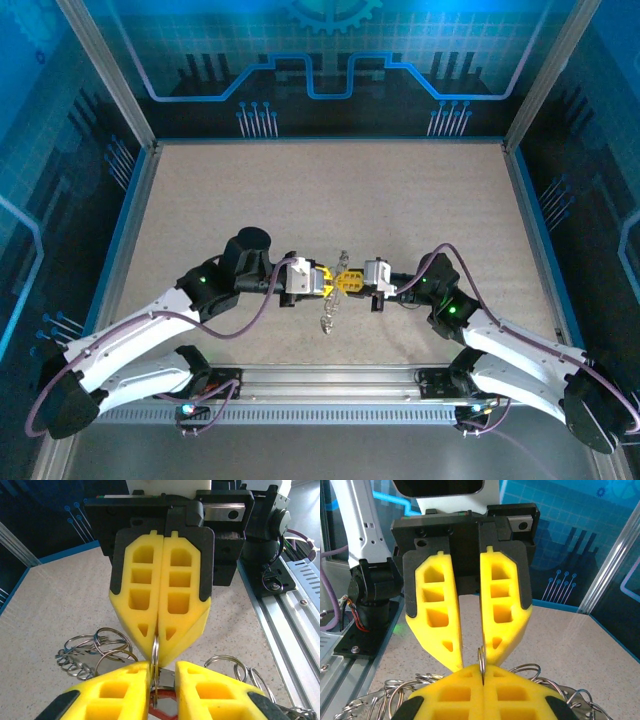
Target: Put the keys on the keyring
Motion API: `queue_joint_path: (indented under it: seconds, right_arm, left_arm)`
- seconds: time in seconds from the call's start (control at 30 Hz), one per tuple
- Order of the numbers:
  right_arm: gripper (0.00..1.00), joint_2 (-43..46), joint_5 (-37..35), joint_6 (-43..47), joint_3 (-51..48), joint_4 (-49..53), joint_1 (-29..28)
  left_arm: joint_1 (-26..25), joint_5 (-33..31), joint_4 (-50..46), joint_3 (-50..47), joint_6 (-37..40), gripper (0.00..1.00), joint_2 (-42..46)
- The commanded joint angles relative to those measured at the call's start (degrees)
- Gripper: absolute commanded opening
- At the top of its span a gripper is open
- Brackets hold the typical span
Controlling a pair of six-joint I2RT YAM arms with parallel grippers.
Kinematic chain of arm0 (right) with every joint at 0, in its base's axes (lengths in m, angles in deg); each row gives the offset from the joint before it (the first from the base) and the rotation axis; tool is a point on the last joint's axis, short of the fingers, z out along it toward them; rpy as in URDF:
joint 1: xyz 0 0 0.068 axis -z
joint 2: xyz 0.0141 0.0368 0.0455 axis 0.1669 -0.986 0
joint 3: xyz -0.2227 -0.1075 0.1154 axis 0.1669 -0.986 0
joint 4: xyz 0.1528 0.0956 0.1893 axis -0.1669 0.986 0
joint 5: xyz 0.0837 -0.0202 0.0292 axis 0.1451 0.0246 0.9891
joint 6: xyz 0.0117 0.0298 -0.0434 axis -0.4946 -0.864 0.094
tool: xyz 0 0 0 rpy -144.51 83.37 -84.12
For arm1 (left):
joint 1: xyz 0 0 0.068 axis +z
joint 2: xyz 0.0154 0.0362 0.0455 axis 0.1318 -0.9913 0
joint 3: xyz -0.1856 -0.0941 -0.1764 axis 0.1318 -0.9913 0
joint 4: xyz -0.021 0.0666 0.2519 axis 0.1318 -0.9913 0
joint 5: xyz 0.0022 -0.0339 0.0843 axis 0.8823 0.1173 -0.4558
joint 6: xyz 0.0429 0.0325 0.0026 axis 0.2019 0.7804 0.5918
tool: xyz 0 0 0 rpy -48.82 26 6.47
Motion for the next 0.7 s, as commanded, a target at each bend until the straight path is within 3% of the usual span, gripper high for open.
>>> queue_joint_path:
  seconds: [0.0,0.07,0.33,0.53,0.67]
  right_arm:
    - [0.0,0.4,0.9,-0.7,2.3,-3.6,-0.2]
    - [0.0,0.5,0.6,-0.2,2.4,-2.9,-0.2]
    - [0.15,1.3,-2.9,5.1,4.6,8.2,-0.2]
    - [0.17,0.9,-4.6,7.6,4.9,11.2,-0.2]
    - [0.17,-0.5,-4.0,7.4,4.9,10.2,-0.2]
  left_arm:
    - [0.8,1.0,-1.7,0.5,0.5,0.1,-0.9]
    - [0.8,-0.2,-3.4,1.6,1.2,0.05,-1.3]
    - [0.6,-7.8,-19.9,11.7,8.5,0.0,-5.6]
    - [-2.5,-14.4,-32.6,20.5,14.0,0.0,-10.9]
    - [-3.1,-14.2,-37.0,24.6,14.4,0.0,-13.8]
